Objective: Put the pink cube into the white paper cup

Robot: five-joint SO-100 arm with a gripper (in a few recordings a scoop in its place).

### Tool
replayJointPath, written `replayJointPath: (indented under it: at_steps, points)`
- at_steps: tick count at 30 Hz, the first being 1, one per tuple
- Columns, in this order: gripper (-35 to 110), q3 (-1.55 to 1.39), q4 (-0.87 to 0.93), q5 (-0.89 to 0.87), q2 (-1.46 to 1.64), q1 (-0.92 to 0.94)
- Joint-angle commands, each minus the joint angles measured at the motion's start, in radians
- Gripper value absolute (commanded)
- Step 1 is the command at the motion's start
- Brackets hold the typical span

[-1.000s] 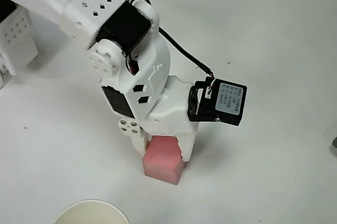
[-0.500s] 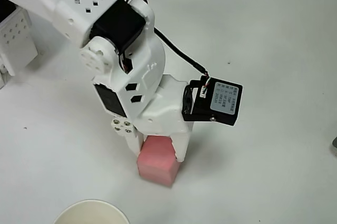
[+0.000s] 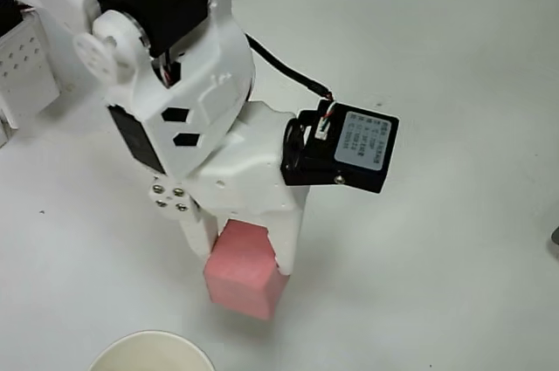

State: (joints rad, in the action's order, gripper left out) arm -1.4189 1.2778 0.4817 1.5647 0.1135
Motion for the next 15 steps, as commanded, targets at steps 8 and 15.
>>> replayJointPath:
  at_steps: [8,15]
  points:
    - [17,0.399,0.161,0.054,0.02,0.124]
    - [17,0.538,0.216,0.06,-0.091,0.172]
